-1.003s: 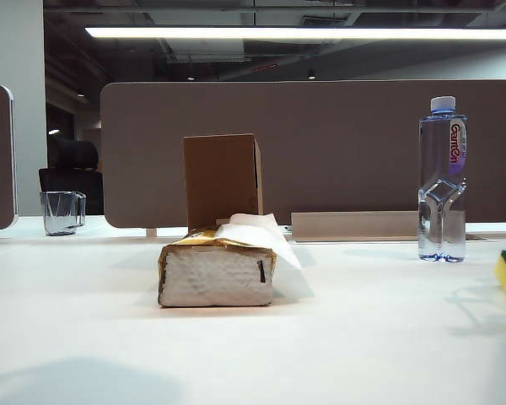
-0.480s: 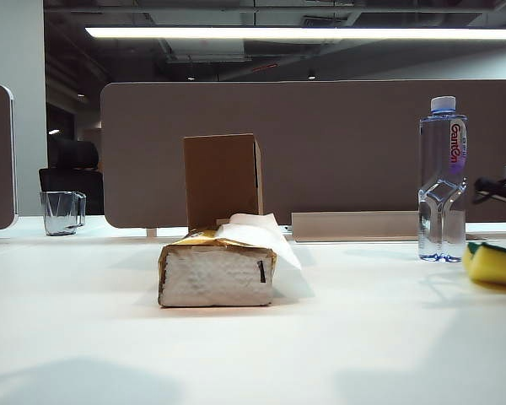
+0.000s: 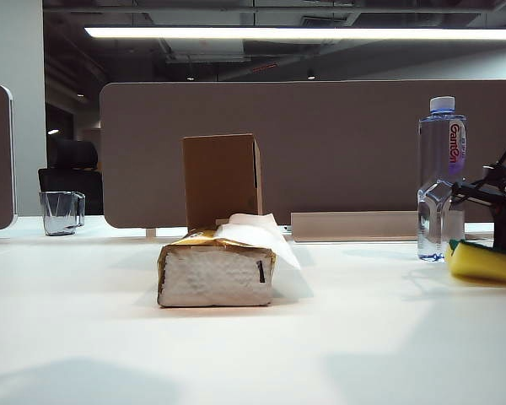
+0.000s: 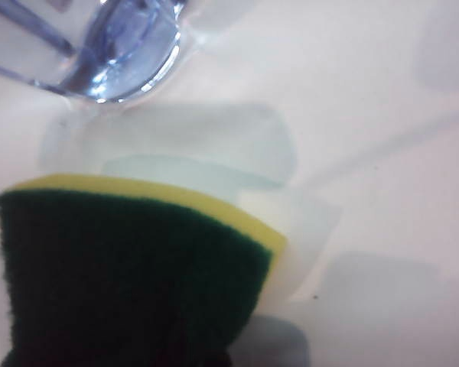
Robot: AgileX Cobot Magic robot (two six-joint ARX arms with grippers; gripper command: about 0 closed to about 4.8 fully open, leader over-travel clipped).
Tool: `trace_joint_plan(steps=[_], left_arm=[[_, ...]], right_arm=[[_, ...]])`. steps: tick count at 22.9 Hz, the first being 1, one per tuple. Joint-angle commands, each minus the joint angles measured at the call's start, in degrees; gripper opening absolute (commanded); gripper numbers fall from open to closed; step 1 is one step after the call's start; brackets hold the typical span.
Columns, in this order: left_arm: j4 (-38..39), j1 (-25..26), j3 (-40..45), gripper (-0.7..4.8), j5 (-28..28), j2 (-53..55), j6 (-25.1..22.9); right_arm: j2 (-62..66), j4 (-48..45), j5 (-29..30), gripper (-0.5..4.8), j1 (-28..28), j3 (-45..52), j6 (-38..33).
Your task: Move the sponge from left to right to wipe the table, avoiding obstacles on the table, and finally reaching the bottle of mineral water.
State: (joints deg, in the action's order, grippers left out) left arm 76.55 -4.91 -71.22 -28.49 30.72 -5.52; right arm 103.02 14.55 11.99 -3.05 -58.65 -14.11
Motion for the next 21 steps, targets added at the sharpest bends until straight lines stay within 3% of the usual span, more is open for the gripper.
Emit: trace_joint_plan(steps=[1,13,21], left_arm=[[-0.3,0.0,-0.2,4.04,-1.3,0.0,0.0],[0.7,0.0,-0.2,4.04,-1.3,0.0,0.0],[1.0,0.0,-0.2,4.04,-1.3,0.0,0.0]], right_arm=[[2.0,4.9,-1.5,-0.08,0.3,1.2,-0.9],[0.8,4.9,1.2,-0.02,0.3,1.2,-0.9],[-1.3,5.1,2.1,1.05,0.3,-0.1,-0.9]])
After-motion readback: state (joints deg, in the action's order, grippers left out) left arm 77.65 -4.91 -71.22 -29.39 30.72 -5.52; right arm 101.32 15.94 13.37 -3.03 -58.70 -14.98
